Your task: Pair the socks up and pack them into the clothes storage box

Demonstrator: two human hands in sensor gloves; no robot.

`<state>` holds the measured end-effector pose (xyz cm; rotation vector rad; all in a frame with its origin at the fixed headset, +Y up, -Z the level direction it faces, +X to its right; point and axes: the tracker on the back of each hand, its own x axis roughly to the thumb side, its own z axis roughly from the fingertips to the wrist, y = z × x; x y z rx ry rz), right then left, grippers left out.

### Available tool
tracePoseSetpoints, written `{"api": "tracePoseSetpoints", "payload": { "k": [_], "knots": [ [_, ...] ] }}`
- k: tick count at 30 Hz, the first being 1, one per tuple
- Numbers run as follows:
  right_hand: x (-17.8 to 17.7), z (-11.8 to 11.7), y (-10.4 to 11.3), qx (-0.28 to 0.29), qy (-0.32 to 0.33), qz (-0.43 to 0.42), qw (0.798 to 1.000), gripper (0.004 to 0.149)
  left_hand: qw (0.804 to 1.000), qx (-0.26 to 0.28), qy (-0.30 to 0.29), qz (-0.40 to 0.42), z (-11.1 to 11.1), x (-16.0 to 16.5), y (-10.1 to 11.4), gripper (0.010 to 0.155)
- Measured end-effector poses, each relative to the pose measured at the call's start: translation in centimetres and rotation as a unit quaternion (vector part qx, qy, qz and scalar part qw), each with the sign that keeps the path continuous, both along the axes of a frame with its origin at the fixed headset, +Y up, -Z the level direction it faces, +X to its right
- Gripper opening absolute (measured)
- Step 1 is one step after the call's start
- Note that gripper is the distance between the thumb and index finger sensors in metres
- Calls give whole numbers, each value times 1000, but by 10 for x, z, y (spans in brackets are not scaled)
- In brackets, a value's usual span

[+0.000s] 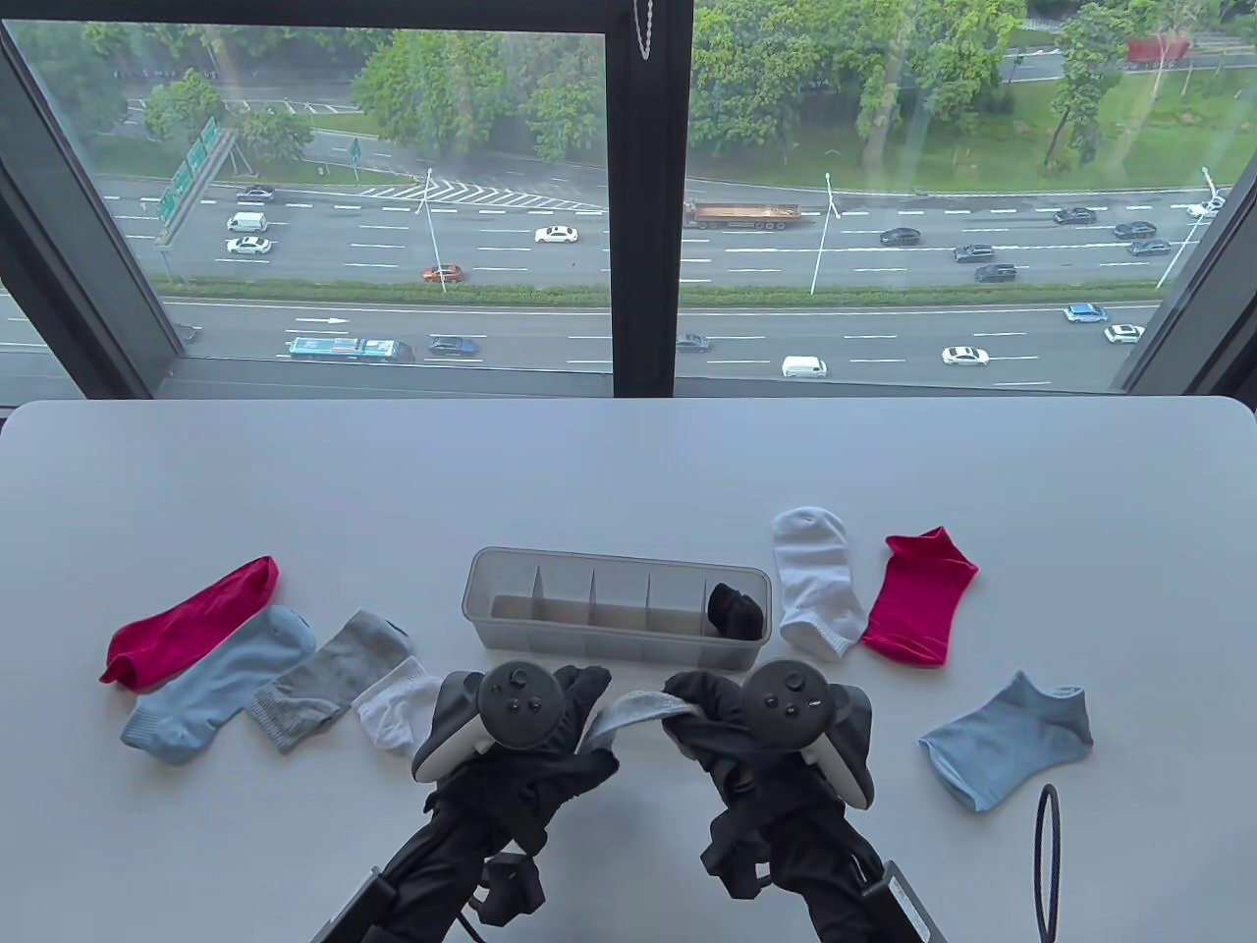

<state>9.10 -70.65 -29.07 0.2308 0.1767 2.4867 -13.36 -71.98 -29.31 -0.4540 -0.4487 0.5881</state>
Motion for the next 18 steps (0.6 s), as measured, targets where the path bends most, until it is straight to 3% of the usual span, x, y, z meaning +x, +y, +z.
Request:
{"api": "tracePoseSetpoints", "payload": {
  "k": [2, 5, 10, 12, 14, 17, 18],
  "knots": [
    [-12, 3, 0, -5, 33, 28, 999, 42, 998, 57, -3, -1, 5, 7, 6, 82],
    [-19, 4, -4, -25, 46, 23, 998, 42, 991, 126, 34, 10, 7, 10, 11, 47],
    [2, 0, -2, 12, -37, 6, 999, 49, 992, 88, 87, 29, 0, -9, 8, 44],
    [7, -3, -3, -20, 26, -13, 999, 73, 990, 77, 97, 60, -3, -14, 8, 45],
    [2, -3, -11, -117, 130, -48, 983, 96, 985, 83, 109, 109, -4, -17, 10, 43],
    [-13, -2, -19, -178, 179, -68, 965, 107, 980, 76, 115, 146, -2, -15, 9, 40],
    [-15, -1, -20, -160, 154, -73, 972, 105, 979, 71, 117, 151, -1, -15, 8, 39]
  ]
}}
